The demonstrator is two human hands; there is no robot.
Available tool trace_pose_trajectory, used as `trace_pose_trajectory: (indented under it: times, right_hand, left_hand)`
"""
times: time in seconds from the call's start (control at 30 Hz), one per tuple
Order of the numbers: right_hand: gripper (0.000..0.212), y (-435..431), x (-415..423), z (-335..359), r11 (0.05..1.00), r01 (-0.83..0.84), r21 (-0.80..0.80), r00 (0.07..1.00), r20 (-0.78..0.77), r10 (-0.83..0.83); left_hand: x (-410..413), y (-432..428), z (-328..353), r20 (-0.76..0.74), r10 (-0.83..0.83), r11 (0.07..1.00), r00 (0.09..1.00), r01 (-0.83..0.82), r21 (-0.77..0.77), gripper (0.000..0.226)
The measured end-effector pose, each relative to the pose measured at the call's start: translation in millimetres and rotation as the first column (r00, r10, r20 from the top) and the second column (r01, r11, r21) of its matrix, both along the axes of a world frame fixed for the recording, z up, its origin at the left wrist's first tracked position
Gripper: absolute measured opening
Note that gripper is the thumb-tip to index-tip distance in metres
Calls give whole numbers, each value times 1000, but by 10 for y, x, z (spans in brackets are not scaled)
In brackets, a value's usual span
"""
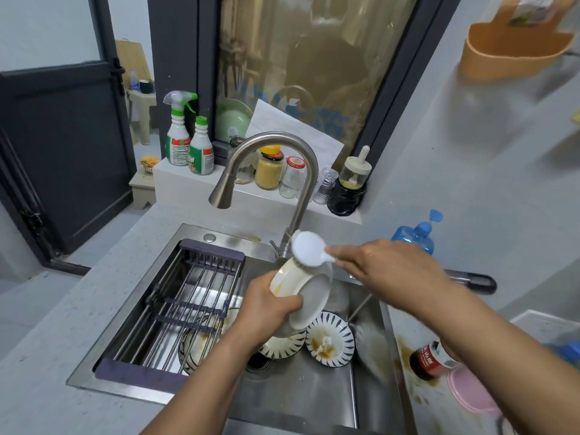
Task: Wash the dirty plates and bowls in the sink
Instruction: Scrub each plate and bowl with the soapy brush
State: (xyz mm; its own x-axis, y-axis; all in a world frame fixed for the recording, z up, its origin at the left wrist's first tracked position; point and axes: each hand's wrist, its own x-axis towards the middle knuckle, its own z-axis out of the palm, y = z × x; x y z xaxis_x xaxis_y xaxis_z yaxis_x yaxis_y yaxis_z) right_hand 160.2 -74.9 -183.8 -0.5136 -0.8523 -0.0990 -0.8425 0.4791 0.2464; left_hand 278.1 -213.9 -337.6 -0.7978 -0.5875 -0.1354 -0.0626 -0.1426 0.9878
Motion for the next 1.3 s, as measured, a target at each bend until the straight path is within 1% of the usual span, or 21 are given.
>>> trace_pose_trajectory:
  times: [0.07, 0.1, 0.13, 0.2, 0.33, 0.4, 0.47, 0.53, 0.6, 0.67, 0.7, 0.77, 0.83, 0.87, 0.97, 1.03, 1.13, 1.17, 1.23, 1.3]
  right_hand:
    - [41, 84, -172, 25, 991, 127, -40, 983, 138, -120]
    - [40, 110, -221, 31, 986, 161, -51, 973, 172, -150]
    - [40, 122, -236, 35, 984, 172, -55, 972, 174, -160]
    - [41, 91, -155, 36, 991, 121, -50, 986, 119, -114]
    - [43, -75, 119, -144, 996, -83, 42, 996, -33, 84]
    - [43, -102, 75, -162, 998, -54, 17, 997, -54, 55]
    - [41, -29, -80, -138, 997, 60, -57, 998, 29, -58]
    - [38, 80, -250, -128, 976, 190, -104, 967, 193, -167]
    - [35, 161, -323, -132, 957, 263, -123, 919, 332, -210]
    - [34, 159, -296, -116, 959, 252, -131, 906, 379, -187]
    - [34, 121, -255, -103, 964, 228, -134, 912, 377, -163]
    - [36, 4, -140, -53, 981, 143, -127, 942, 323, -96]
    - [37, -104, -89, -6, 992, 86, -89, 963, 263, -60]
    - [36, -135, -98, 22, 993, 88, -83, 962, 265, -63]
    - [34, -85, -270, 68, 975, 202, -97, 911, 383, -151]
    - [32, 20, -402, 48, 955, 275, -115, 878, 434, -201]
    - [29, 144, -461, -52, 924, 341, -173, 806, 560, -193]
    - [29, 158, -452, -104, 897, 382, -223, 771, 613, -175]
    - [28, 131, -390, -211, 797, 509, -325, 687, 711, -149]
    - [28, 54, -303, -313, 702, 617, -356, 597, 793, -123]
  left_hand:
    - [11, -10, -10, -33, 55, 991, 998, -51, 120, 35]
    - [3, -21, -16, -41, 82, 983, 996, -74, 167, 36]
    - [-20, -31, -29, -42, 103, 975, 994, -92, 200, 36]
    - [-71, -28, -36, -37, 120, 965, 992, -108, 239, 37]
    - [-130, -17, -70, -52, 146, 946, 988, -124, 301, 38]
    - [-116, -32, -97, -70, 162, 933, 984, -129, 336, 38]
    - [-67, -55, -103, -91, 179, 915, 980, -132, 380, 38]
    - [-30, -85, -121, -118, 183, 903, 976, -119, 414, 39]
    - [-7, -116, -145, -139, 171, 904, 975, -99, 416, 40]
    - [3, -142, -174, -126, 133, 922, 983, -76, 381, 42]
    - [9, -150, -174, -106, 107, 932, 989, -63, 356, 42]
    - [14, -127, -163, -74, 59, 949, 996, -33, 313, 43]
    - [6, -112, -166, -71, 32, 950, 997, -8, 311, 44]
    - [6, -116, -166, -82, 26, 946, 996, 2, 324, 44]
    - [17, -145, -142, -137, 65, 934, 988, -12, 357, 49]
    - [34, -190, -110, -194, 118, 905, 974, -25, 425, 56]
    - [17, -254, -74, -277, 203, 838, 939, -21, 545, 50]
    - [2, -256, -63, -307, 221, 814, 926, -2, 581, 50]
    - [-42, -237, -51, -363, 244, 754, 899, 59, 654, 54]
    - [-94, -188, -48, -401, 245, 687, 883, 134, 714, 59]
